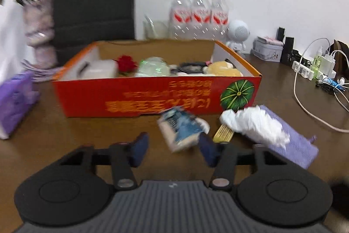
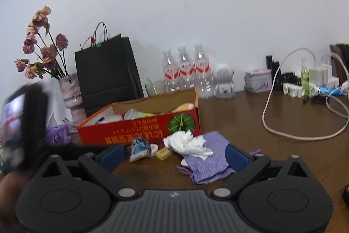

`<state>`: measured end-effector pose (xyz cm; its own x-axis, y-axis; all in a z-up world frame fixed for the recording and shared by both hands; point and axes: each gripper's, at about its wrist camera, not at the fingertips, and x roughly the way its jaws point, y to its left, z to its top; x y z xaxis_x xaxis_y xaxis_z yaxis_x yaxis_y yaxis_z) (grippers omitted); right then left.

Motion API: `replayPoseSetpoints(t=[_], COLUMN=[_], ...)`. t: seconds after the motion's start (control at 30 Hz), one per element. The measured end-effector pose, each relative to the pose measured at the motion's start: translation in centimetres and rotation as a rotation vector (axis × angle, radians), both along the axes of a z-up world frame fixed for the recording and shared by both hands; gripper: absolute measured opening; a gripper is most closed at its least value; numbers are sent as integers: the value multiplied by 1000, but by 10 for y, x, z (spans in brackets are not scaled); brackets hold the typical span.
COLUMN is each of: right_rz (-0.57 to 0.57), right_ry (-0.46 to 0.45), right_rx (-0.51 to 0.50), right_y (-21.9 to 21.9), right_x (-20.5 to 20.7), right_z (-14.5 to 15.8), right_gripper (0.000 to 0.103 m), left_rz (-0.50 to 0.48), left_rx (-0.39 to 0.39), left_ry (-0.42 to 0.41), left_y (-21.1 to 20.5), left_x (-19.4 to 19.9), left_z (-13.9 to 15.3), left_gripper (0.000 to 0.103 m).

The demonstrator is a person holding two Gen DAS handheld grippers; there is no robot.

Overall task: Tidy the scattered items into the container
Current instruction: 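Raise both tools out of the box and move back over the desk, then grasp the blue-white wrapper with the left tool while the right tool grasps the white round puck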

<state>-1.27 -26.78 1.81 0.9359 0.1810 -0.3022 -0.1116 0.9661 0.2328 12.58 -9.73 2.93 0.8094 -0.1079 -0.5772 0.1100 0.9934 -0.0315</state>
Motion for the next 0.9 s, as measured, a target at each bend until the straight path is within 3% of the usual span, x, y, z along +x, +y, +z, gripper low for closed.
replayPoseSetpoints(t=[0.03, 0.07, 0.1, 0.13, 0.23, 0.43, 0.53, 0.6, 0.9], right_rz=[0, -1, -1, 0, 11, 136, 233, 265, 267], right_ry=[3, 3, 3, 9, 29, 47, 89, 130, 253], right_rx=[-1, -8, -16, -19, -24, -42, -92, -161, -286], right_y=[0, -1, -1, -2, 0, 10, 30, 48, 96], right_x=[3, 5, 7, 10, 19, 37, 62, 85, 169], right_z=[-1, -2, -3, -4, -4, 9, 10, 8, -20], right_gripper=[100, 100, 100, 100, 100, 98, 87, 73, 67], left_rz=[-8, -10, -7, -2, 1, 26, 106, 158, 150], left_rx=[-14, -26, -37, -47, -53, 32, 42, 49, -23], left_ry=[12, 19, 25, 36, 39, -60, -50, -16, -8], left_y=[-2, -4, -5, -4, 0, 31, 56, 70, 86], left_x=[9, 17, 23, 26, 17, -35, -37, -34, -37], left_z=[-2, -5, -7, -8, -9, 6, -1, -9, -2], left_gripper=[49, 40, 30, 12, 3, 3, 3, 3, 4])
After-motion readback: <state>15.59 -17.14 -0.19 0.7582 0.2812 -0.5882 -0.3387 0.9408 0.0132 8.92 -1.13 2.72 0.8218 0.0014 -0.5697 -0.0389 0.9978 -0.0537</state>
